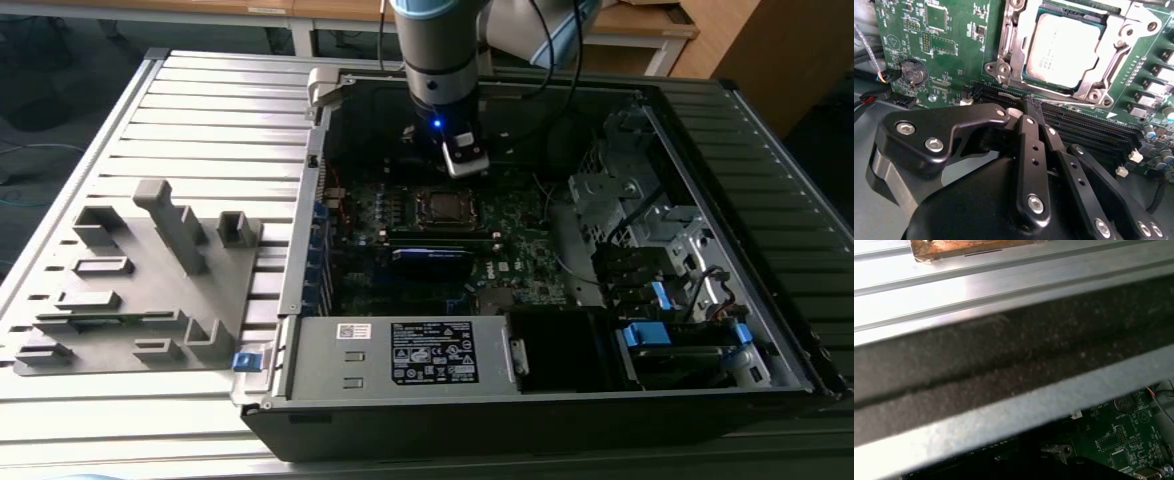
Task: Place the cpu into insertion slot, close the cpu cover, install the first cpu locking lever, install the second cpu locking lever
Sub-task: 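Install the first cpu locking lever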
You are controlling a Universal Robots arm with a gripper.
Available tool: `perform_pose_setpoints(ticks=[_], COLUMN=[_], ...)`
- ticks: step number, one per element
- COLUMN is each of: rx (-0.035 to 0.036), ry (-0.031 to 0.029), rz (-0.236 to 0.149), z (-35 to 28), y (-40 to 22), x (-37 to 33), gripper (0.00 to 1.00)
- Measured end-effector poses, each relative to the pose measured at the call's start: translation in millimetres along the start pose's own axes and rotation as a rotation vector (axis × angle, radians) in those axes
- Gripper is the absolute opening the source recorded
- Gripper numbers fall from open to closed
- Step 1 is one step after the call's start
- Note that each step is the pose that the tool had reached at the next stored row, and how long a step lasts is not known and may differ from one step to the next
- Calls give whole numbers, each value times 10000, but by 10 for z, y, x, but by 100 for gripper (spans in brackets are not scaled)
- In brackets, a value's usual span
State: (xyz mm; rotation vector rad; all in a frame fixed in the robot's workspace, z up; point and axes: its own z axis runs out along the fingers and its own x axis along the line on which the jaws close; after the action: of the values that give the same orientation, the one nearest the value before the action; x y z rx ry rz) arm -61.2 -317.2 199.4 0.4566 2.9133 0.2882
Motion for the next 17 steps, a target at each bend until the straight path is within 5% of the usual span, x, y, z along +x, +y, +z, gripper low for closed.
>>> perform_pose_setpoints(ticks=[17], rx=[-13], ry=[-15], rz=[-22], z=[-34], y=[-1], x=[-8], gripper=[11])
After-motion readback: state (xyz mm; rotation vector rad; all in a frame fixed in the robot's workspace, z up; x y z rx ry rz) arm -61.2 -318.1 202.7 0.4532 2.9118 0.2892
